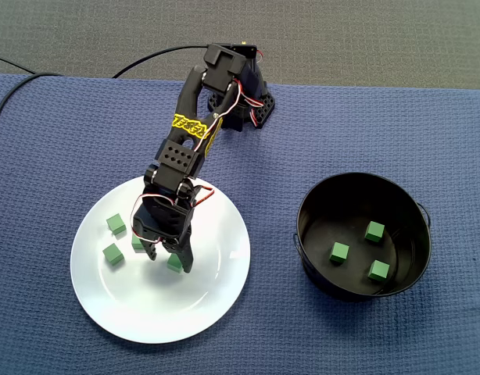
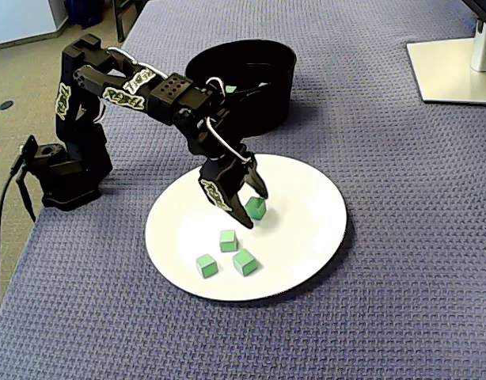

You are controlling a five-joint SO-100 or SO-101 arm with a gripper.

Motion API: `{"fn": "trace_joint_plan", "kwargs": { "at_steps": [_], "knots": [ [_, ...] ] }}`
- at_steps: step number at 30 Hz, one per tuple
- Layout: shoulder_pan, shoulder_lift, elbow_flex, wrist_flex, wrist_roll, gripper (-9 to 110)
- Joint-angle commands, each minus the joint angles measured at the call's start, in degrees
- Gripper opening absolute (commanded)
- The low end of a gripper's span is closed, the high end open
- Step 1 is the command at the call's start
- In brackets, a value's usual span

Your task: Pick up the items on the white plate and put them in the black container.

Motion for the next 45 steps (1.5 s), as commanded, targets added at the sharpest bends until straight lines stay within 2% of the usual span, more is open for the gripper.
{"fn": "trace_joint_plan", "kwargs": {
  "at_steps": [1,4,8,13,17,21,29,32,35,41,45],
  "knots": [
    [-0.9,0.4,0.5,-1.7,0.8,18],
    [-1.1,0.3,0.8,-1.9,1.3,14],
    [-1.4,0.3,1.1,-2.0,2.5,0],
    [-2.0,0.6,1.2,-1.4,4.8,0],
    [-2.9,2.4,2.2,-3.6,10.7,0],
    [-3.8,9.8,-0.5,-1.9,22.8,0],
    [-5.5,38.9,-13.4,8.9,52.8,0],
    [-11.6,45.0,-20.0,12.0,64.2,0],
    [-22.8,47.3,-24.8,13.3,72.9,0],
    [-49.7,40.3,-24.2,14.6,79.2,0],
    [-60.8,32.5,-17.0,12.0,76.3,0]
  ]
}}
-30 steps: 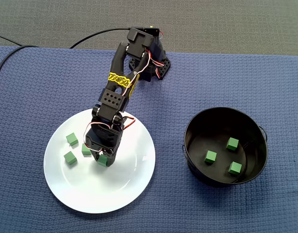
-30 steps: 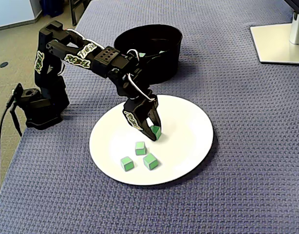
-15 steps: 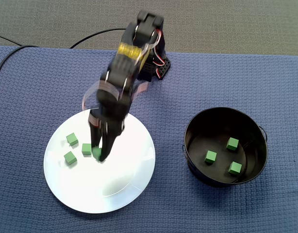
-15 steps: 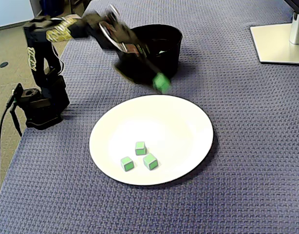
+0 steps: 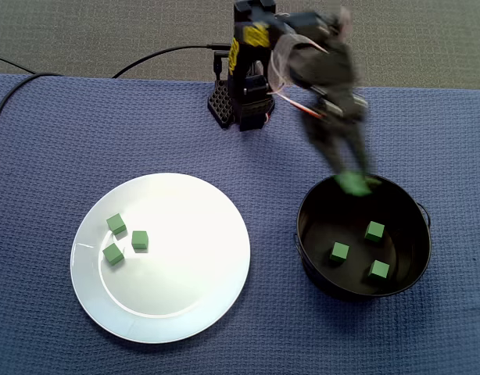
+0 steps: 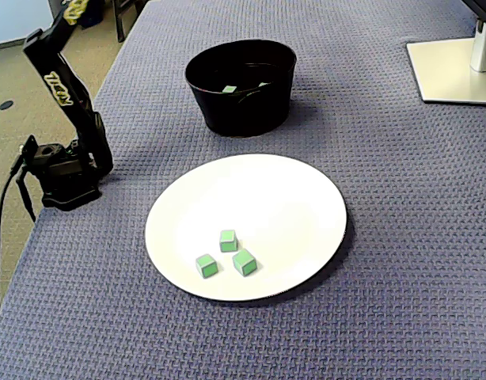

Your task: Pick up the items on the white plate and put them in the black container.

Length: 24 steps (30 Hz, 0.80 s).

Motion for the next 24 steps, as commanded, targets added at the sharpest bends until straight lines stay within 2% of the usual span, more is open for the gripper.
{"fn": "trace_joint_plan", "kwargs": {
  "at_steps": [1,13,15,16,17,19,24],
  "knots": [
    [-11.2,-5.8,4.0,-1.8,-1.0,0],
    [-9.8,-26.5,7.6,0.6,-0.6,2],
    [-9.8,-27.2,7.5,1.9,-1.5,29],
    [-9.8,-27.0,7.5,2.9,-2.3,40],
    [-9.8,-26.1,7.1,4.4,-3.6,46],
    [-9.1,-22.6,5.4,8.5,-8.1,50],
    [0.3,-9.7,-3.2,22.9,-25.4,45]
  ]
}}
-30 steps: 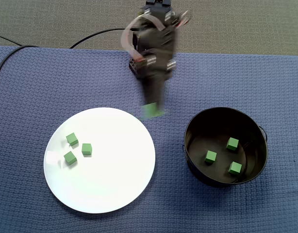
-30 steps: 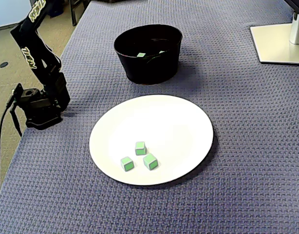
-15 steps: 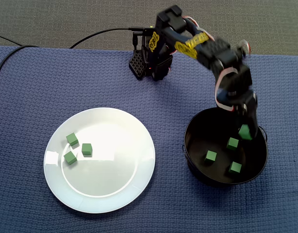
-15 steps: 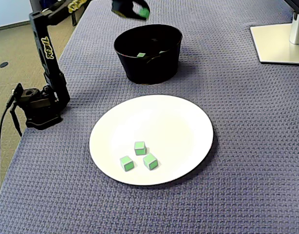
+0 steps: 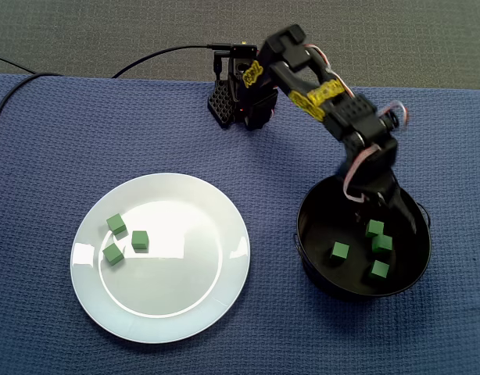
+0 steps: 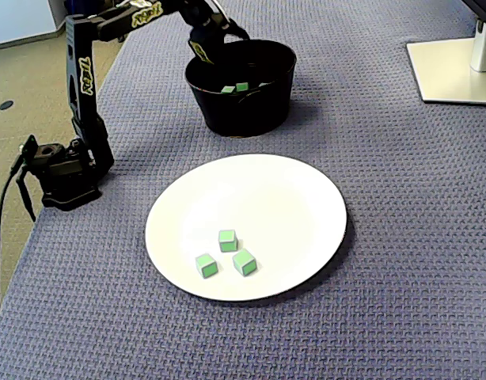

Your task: Pick up the items on the white plate and put them in the black container.

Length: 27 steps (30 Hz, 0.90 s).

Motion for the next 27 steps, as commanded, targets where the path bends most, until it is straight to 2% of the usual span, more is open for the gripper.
{"fn": "trace_joint_plan", "kwargs": {
  "at_steps": [1,3,5,8,11,14,18,24,27],
  "knots": [
    [10.5,13.1,-10.0,10.2,-13.3,45],
    [19.3,16.7,-13.8,12.7,-16.3,46],
    [29.3,18.7,-15.3,12.8,-14.4,46],
    [43.9,18.6,-14.2,13.7,-3.4,44],
    [55.1,14.8,-12.0,16.7,2.3,43],
    [63.2,8.9,-11.2,14.2,6.7,43],
    [66.5,-0.6,-12.7,14.0,8.9,44],
    [66.1,-14.8,-14.8,16.8,7.8,42],
    [67.0,-19.3,-15.0,14.4,6.5,42]
  ]
}}
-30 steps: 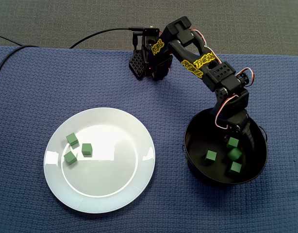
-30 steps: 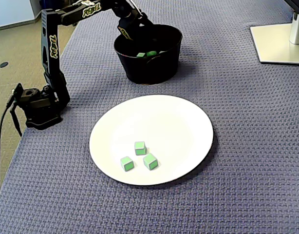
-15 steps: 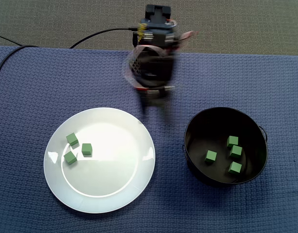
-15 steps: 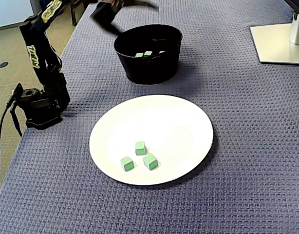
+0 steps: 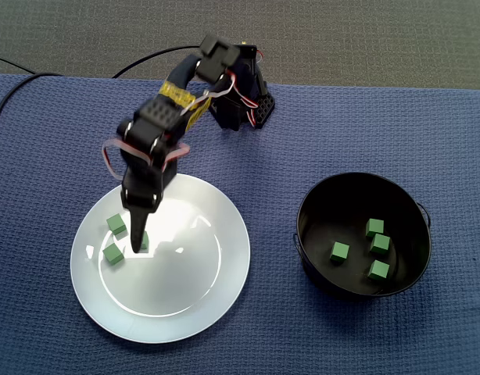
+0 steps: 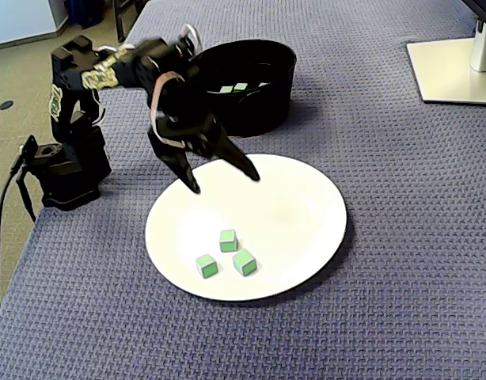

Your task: Pick up the items on the white plate and put them in the black container.

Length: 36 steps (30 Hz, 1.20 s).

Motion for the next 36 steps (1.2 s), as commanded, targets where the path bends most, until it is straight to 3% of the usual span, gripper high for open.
{"fn": "trace_joint_plan", "kwargs": {
  "at_steps": [1,13,36],
  "knots": [
    [1.9,-4.2,-3.1,-2.5,-1.6,42],
    [3.4,-13.0,-6.3,-5.4,-14.2,38],
    [3.8,-17.9,-9.7,-9.1,-15.7,8]
  ]
}}
